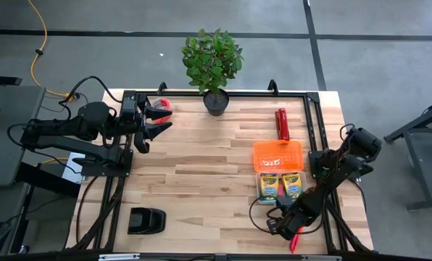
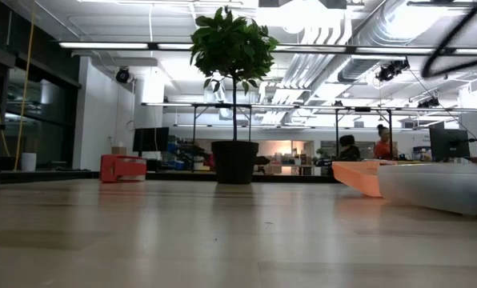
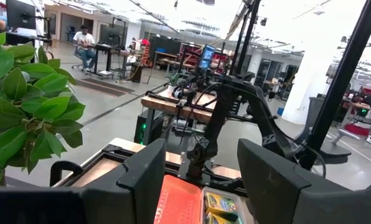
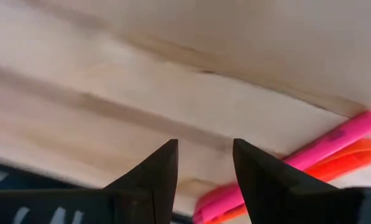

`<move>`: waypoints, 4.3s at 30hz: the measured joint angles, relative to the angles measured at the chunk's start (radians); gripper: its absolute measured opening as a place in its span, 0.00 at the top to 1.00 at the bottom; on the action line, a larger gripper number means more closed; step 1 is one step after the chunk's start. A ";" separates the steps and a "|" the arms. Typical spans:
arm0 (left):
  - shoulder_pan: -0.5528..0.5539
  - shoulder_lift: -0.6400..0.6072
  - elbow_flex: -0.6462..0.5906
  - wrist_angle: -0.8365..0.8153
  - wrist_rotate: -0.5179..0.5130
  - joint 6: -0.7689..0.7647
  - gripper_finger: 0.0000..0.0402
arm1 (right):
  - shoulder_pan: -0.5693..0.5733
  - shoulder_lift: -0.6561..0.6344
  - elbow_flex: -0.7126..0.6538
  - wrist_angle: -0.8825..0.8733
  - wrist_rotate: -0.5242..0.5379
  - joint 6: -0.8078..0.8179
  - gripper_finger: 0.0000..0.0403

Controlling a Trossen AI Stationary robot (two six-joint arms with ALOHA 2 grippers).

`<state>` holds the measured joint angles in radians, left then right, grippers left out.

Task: Pack school essentials
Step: Put the pink pen into the orange supply box

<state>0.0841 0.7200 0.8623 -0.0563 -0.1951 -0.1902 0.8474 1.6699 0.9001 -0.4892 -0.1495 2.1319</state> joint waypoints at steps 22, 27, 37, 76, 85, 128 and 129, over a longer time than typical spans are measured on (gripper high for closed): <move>0.000 0.000 0.000 0.000 -0.003 0.000 0.53 | 0.100 0.008 0.001 -0.012 -0.089 0.108 0.64; 0.000 0.000 0.000 0.001 -0.004 0.000 0.53 | 0.100 0.027 0.003 0.008 -0.105 0.111 0.64; 0.000 0.000 0.000 0.001 -0.026 0.000 0.53 | 0.070 0.035 0.001 -0.006 -0.069 0.103 0.64; 0.000 0.000 0.000 0.001 -0.030 0.003 0.53 | 0.030 0.041 0.000 -0.018 -0.043 0.038 0.98; 0.000 0.000 0.000 0.001 -0.052 0.010 0.53 | -0.059 -0.132 -0.002 0.069 0.141 -0.480 1.00; 0.000 0.076 0.000 -0.007 0.011 -0.042 0.53 | -0.979 -0.385 0.251 0.398 -0.030 -2.062 1.00; 0.000 0.076 0.000 -0.007 0.011 -0.042 0.53 | -0.979 -0.385 0.251 0.398 -0.028 -2.062 1.00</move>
<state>0.0845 0.7963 0.8619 -0.0635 -0.1843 -0.2323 -0.1318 1.2846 1.1511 -0.0914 -0.1779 0.0704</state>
